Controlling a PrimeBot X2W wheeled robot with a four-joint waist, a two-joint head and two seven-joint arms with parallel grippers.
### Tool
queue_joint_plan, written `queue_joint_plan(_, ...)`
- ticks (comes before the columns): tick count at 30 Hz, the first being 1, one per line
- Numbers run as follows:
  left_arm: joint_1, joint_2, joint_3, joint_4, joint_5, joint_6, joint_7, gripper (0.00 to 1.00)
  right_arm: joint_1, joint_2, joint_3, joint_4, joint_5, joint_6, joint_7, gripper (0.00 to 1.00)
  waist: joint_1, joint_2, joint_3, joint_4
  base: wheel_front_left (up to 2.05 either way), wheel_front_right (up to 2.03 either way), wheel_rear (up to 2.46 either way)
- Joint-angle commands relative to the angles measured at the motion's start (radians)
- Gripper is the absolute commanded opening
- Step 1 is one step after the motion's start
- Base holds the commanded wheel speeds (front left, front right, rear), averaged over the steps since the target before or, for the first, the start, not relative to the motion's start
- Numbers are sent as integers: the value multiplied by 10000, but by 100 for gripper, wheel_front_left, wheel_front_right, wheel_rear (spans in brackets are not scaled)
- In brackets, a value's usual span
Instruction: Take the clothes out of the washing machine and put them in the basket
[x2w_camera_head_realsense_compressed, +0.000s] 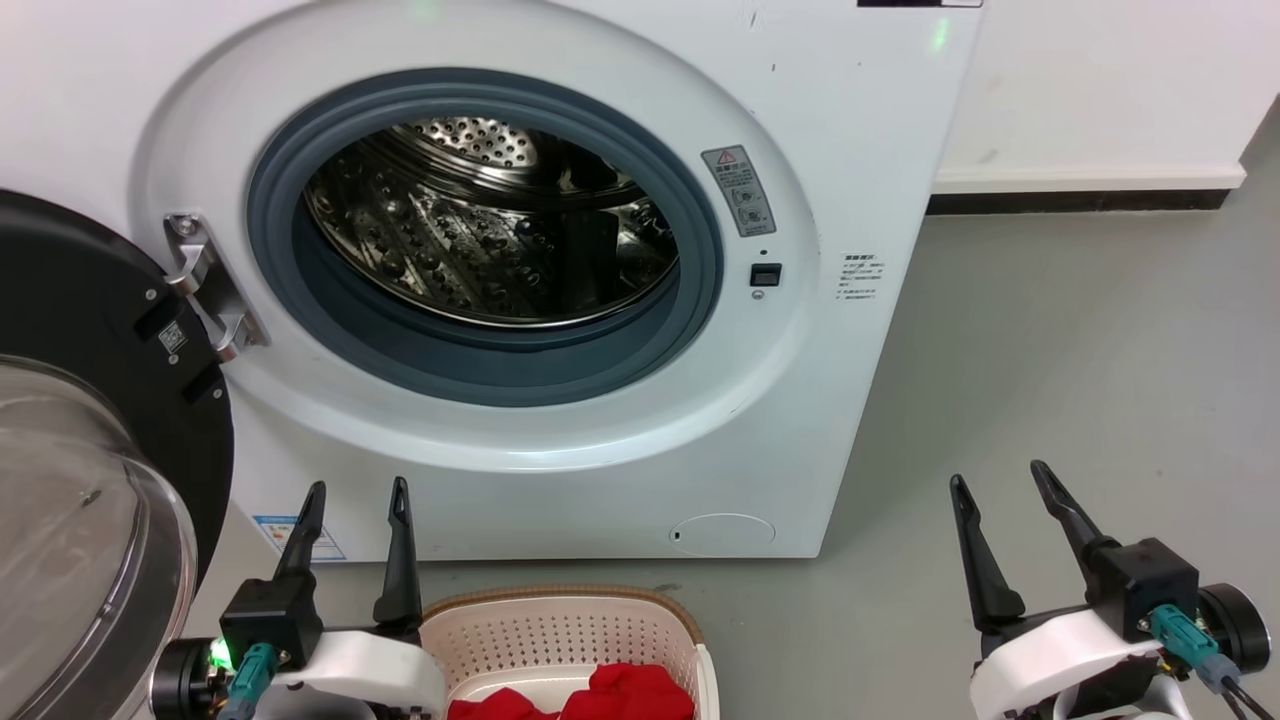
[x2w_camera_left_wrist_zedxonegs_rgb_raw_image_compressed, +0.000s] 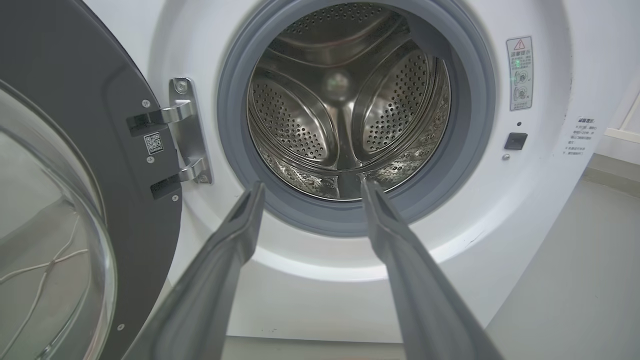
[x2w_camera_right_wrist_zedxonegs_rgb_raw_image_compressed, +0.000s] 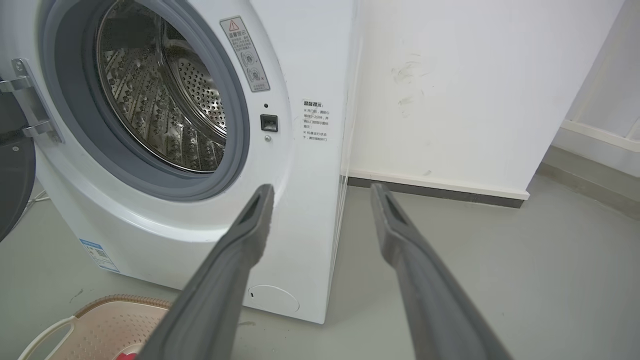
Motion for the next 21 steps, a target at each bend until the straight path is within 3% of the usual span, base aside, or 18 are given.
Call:
queue_joint_plan(1, 99, 36, 5, -4, 38, -45, -25, 100, 114, 0, -22, -49, 5, -7, 18, 100, 2, 0, -36, -38, 0, 0, 0)
queue_joint_plan(21, 147, -1, -44, 280, 61, 9, -25, 100, 27, 1, 23, 206, 172, -7, -47, 100, 2, 0, -84, -36, 0, 0, 0)
